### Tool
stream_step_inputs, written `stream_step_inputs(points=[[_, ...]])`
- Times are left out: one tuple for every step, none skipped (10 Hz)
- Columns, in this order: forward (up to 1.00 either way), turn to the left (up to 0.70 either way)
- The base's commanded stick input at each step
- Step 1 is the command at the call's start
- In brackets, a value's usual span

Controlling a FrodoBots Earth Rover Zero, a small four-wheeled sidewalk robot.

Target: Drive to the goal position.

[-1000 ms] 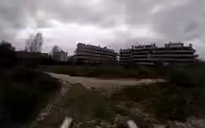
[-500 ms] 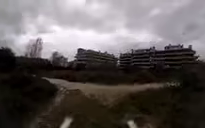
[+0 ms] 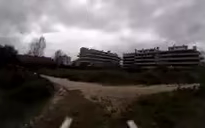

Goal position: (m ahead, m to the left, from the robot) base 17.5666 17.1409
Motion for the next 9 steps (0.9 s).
stream_step_inputs(points=[[0.70,0.00],[0.70,0.00],[0.70,0.00],[0.70,0.00],[0.70,0.00],[0.70,0.00],[0.70,0.00],[0.70,0.00],[0.70,0.00]])
